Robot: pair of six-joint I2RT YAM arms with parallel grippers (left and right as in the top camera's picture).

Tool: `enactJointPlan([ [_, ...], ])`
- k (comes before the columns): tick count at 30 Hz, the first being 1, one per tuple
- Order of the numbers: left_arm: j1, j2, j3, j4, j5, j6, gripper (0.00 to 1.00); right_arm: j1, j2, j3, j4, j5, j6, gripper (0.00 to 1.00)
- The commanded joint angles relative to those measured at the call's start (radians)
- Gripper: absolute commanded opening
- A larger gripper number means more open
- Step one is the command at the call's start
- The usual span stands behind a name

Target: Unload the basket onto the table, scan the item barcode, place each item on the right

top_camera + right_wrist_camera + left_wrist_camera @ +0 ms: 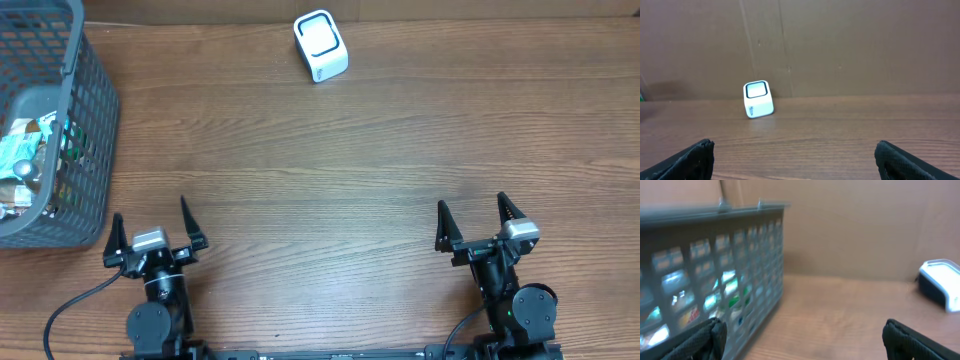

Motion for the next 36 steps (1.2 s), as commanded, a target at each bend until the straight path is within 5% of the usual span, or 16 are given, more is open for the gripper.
enactJointPlan([
  [1, -0.006, -0.001, 0.032, 0.074, 0.175, 0.028, 1.0, 0.003, -0.001, -0.007, 0.024, -0.002, 0.019, 1.0],
  [5, -0.006, 0.003, 0.179, 0.023, 0.238, 0.018, 1.0, 0.003, -0.001, 0.048, 0.027, -0.008, 0.06, 1.0],
  [11, -0.006, 0.121, 0.547, -0.261, 0.246, 0.017, 0.99, 0.003, 0.016, 0.195, -0.006, -0.008, 0.074, 1.0],
  [20, -0.006, 0.581, 1.248, -0.776, 0.293, 0.01, 0.99, 0.003, 0.274, 0.543, -0.149, -0.008, 0.131, 1.0],
  [29, -0.006, 1.076, 1.971, -1.344, 0.278, 0.011, 1.0, 0.003, 0.82, 1.235, -0.662, -0.017, 0.127, 1.0],
  [36, -0.006, 1.324, 2.203, -1.575, 0.29, 0.01, 1.0, 0.003, 1.233, 1.774, -1.157, -0.04, 0.127, 1.0],
])
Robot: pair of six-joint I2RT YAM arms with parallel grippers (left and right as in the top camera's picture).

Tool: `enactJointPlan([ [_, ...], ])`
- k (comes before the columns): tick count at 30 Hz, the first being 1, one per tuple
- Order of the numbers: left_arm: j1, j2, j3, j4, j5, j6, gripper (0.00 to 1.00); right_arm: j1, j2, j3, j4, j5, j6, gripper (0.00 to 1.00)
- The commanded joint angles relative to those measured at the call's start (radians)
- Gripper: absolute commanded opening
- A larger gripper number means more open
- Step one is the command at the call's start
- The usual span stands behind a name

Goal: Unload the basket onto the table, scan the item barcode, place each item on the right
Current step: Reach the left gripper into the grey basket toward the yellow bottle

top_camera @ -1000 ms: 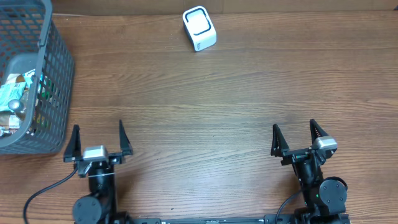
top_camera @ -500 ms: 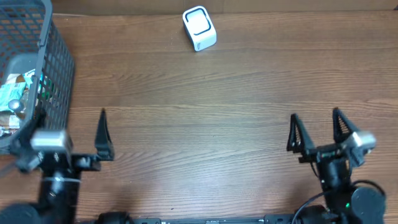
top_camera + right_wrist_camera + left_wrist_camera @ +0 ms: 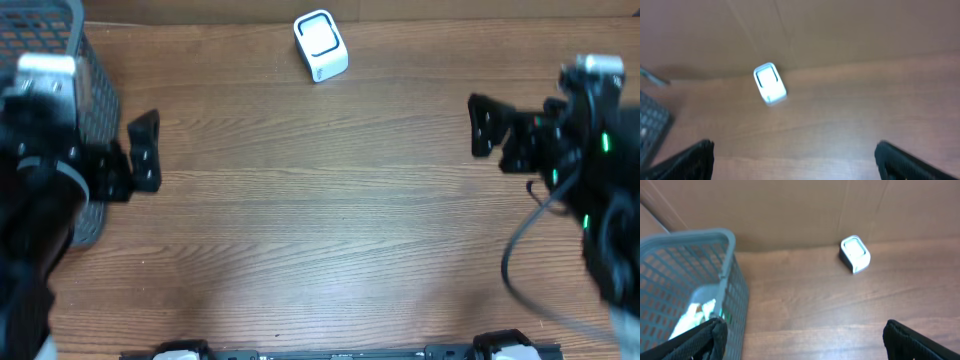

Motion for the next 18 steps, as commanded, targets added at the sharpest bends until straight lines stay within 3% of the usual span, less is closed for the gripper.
enactJointPlan([
  [1, -0.006, 0.087, 0.044, -0.019, 0.01, 0.003, 0.99, 0.003, 0.173, 0.206, -0.146, -0.031, 0.003, 1.0],
  [6, -0.005, 0.172, 0.042, -0.022, -0.021, 0.031, 1.0, 0.003, 0.323, 0.288, -0.232, -0.114, 0.003, 1.0],
  [14, 0.047, 0.247, 0.039, 0.048, -0.411, -0.019, 1.0, 0.003, 0.434, 0.288, -0.251, -0.166, 0.003, 1.0],
  [18, 0.148, 0.248, 0.039, 0.08, -0.455, -0.034, 0.99, 0.003, 0.441, 0.288, -0.261, -0.162, 0.003, 1.0],
])
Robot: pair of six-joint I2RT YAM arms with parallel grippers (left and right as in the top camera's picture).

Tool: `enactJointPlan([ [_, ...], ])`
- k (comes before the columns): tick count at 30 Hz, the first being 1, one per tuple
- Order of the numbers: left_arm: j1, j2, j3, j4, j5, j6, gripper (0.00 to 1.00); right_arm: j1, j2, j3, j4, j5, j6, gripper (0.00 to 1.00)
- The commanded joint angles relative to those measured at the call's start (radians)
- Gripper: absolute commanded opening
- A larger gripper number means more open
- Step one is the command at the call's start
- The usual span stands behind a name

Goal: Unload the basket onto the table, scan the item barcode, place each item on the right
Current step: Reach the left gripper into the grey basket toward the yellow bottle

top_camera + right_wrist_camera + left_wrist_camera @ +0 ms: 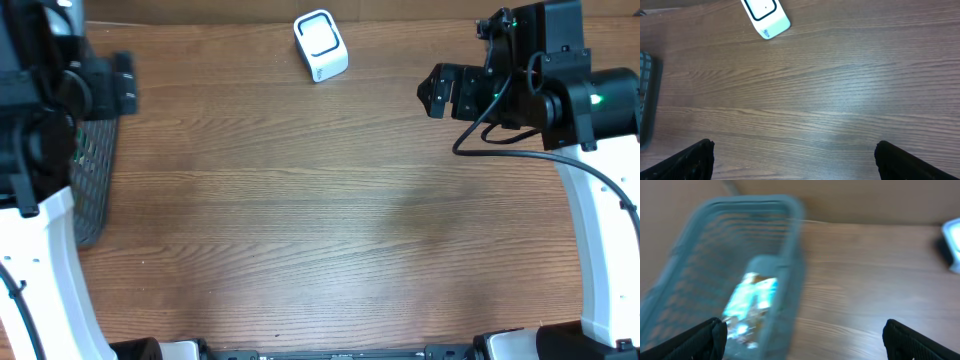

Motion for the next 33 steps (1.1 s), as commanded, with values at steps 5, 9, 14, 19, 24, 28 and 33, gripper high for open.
enactJointPlan([
  [5, 0.243, 0.015, 0.011, 0.013, -0.104, -0.062, 1.0, 0.003, -0.008, 0.029, -0.001, -0.005, 0.002, 1.0],
  [9, 0.393, 0.043, -0.014, 0.003, 0.016, -0.086, 0.99, 0.003, -0.008, 0.029, -0.001, -0.005, 0.002, 1.0],
  [14, 0.514, 0.115, -0.039, -0.042, 0.123, -0.098, 0.97, 0.003, -0.008, 0.029, -0.002, -0.005, 0.002, 1.0],
  [19, 0.55, 0.193, -0.069, -0.075, 0.138, -0.056, 0.94, 0.003, -0.008, 0.029, -0.002, -0.005, 0.003, 1.0],
  [24, 0.55, 0.262, -0.093, -0.085, 0.139, -0.002, 0.94, 0.003, -0.008, 0.029, -0.001, -0.005, 0.002, 1.0],
  [28, 0.549, 0.307, -0.094, -0.091, 0.138, 0.001, 0.94, 0.003, -0.008, 0.029, -0.001, -0.005, 0.002, 1.0],
  [33, 0.548, 0.352, -0.105, -0.087, 0.181, 0.036, 0.94, 0.003, -0.008, 0.029, -0.002, -0.005, 0.002, 1.0],
])
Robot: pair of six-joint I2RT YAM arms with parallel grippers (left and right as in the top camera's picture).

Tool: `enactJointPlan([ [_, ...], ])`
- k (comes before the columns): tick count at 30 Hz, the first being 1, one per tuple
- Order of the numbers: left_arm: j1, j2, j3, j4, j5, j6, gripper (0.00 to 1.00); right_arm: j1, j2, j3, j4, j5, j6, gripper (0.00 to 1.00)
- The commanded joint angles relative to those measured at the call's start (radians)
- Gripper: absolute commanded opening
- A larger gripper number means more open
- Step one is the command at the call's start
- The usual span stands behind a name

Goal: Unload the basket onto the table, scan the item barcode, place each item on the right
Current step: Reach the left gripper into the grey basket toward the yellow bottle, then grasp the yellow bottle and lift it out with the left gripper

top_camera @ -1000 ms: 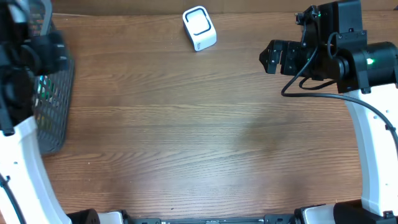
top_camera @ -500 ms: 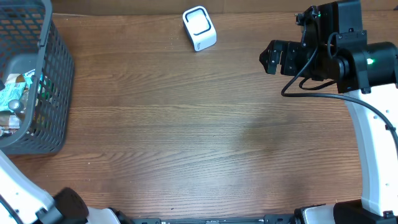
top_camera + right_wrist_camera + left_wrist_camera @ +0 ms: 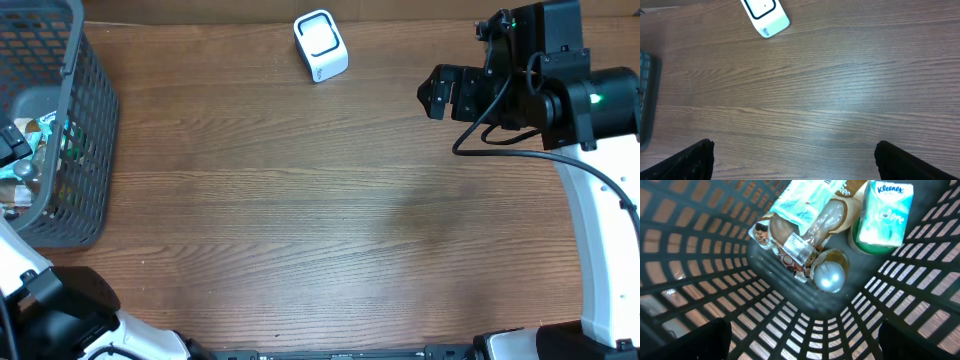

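My left gripper (image 3: 801,345) is open and looks straight down into the grey mesh basket (image 3: 700,255). At the basket's bottom lie a clear snack packet with a white barcode label (image 3: 799,246), a teal Kleenex pack (image 3: 885,211), a teal-white pouch (image 3: 807,195) and a shiny round lid (image 3: 829,278). The white scanner (image 3: 320,45) stands at the table's back. My right gripper (image 3: 800,162) is open, high over the right back of the table, with nothing between its fingers.
The basket (image 3: 85,120) fills the table's left back corner, and its edge (image 3: 645,95) shows at the left of the right wrist view. The scanner (image 3: 765,15) faces up. Brown wooden table (image 3: 320,220) lies between basket and right arm (image 3: 540,80).
My left gripper has moved from above the basket's side to directly over its inside, close to the items. In the overhead view that arm now shows only at the left edge. The right arm has not moved.
Both grippers first sat open at the table's front edge. Then both were raised, the left beside the basket and the right at the far right. Then the left hung over the basket while the right faced down at the table. Now the left looks into the basket.
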Motion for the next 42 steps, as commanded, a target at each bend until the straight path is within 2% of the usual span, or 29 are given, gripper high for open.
enactJointPlan([
  [1, -0.001, 0.04, -0.021, 0.005, 0.06, 0.058, 0.94, 0.003, -0.009, 0.029, 0.005, -0.005, 0.003, 1.0],
  [15, 0.0, 0.123, -0.249, 0.187, 0.095, 0.124, 0.93, 0.003, -0.009, 0.029, 0.005, -0.005, 0.003, 1.0],
  [18, 0.0, 0.151, -0.259, 0.195, 0.096, 0.124, 0.82, 0.003, -0.009, 0.029, 0.005, -0.005, 0.003, 1.0],
  [21, 0.0, 0.166, -0.259, 0.204, 0.097, 0.124, 0.59, 0.003, -0.009, 0.029, 0.005, -0.005, 0.003, 1.0],
  [24, 0.0, 0.166, -0.259, 0.218, 0.097, 0.124, 0.58, 0.003, -0.009, 0.029, 0.005, -0.005, 0.003, 1.0],
  [25, 0.0, 0.166, -0.257, 0.221, 0.097, 0.124, 0.53, 0.003, -0.009, 0.029, 0.005, -0.005, 0.003, 1.0],
  [27, 0.0, 0.166, -0.256, 0.224, 0.097, 0.124, 0.37, 0.003, -0.009, 0.029, 0.005, -0.005, 0.003, 1.0],
  [31, -0.002, 0.163, -0.211, 0.21, 0.101, 0.113, 0.21, 0.003, -0.009, 0.029, 0.005, -0.005, 0.003, 1.0],
  [34, -0.003, 0.156, -0.124, 0.177, 0.104, 0.088, 0.16, 0.003, -0.009, 0.029, 0.005, -0.005, 0.003, 1.0],
  [42, -0.003, 0.097, 0.257, 0.105, 0.105, -0.032, 0.16, 0.003, -0.009, 0.029, 0.006, -0.005, 0.003, 1.0],
])
